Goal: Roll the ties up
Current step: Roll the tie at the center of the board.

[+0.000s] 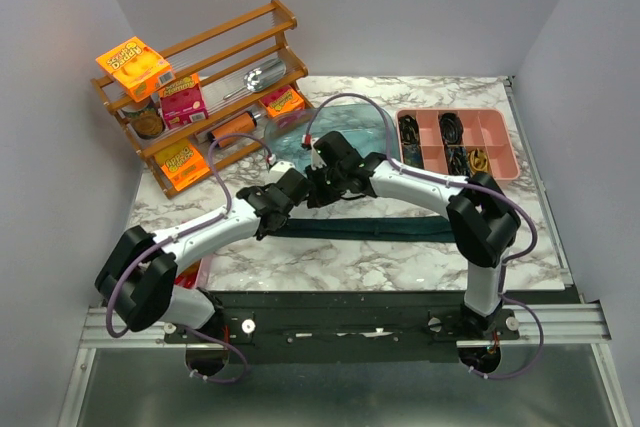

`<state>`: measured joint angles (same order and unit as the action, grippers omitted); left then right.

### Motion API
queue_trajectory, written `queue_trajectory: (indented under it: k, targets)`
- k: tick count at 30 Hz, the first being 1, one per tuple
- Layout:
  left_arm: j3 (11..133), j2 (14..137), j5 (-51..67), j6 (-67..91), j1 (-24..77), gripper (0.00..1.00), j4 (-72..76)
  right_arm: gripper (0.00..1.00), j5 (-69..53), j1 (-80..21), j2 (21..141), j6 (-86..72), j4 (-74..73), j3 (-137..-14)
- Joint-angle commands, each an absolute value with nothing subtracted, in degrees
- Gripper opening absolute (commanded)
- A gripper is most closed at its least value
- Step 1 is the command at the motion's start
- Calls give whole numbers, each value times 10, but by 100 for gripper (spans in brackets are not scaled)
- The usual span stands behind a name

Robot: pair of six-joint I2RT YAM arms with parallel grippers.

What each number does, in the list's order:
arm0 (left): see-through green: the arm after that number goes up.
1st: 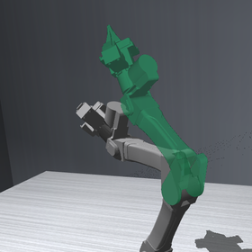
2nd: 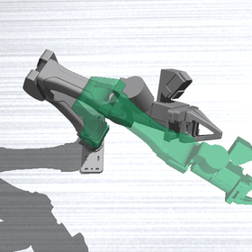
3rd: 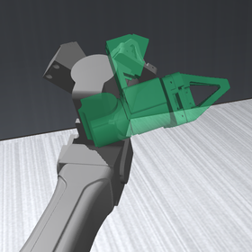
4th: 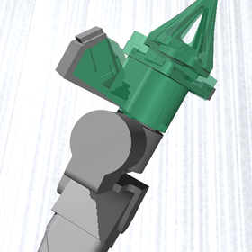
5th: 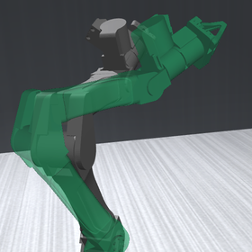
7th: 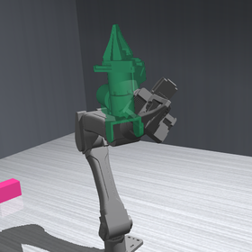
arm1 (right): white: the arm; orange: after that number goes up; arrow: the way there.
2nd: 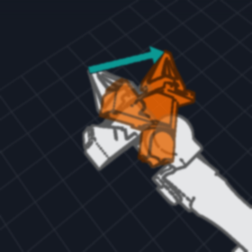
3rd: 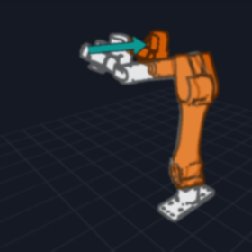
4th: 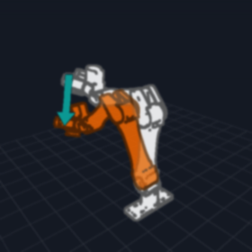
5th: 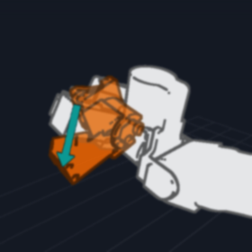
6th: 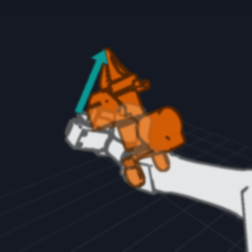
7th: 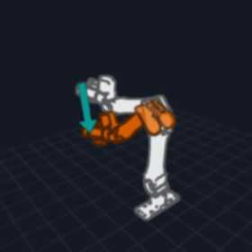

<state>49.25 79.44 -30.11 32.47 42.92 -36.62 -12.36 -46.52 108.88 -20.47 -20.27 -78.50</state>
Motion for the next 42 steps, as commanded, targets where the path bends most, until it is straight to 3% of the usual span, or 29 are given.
queue_trajectory:
  k: [1,15,21,28,42]
  targets:
    - [525,830,-366,344,455,0,-410,0,-90,-446,1056,-197,-217,-763]
    - [535,898,-326,355,488,1,-358,0,-91,-437,1056,-198,-217,-740]
    - [515,887,-285,357,487,18,-312,0,-91,-435,1052,-196,-216,-734]
    - [492,868,-243,354,487,54,-269,0,-95,-435,1056,-195,-216,-735]
    - [458,782,-196,352,460,67,-213,0,-141,-435,1047,-176,-207,-734]
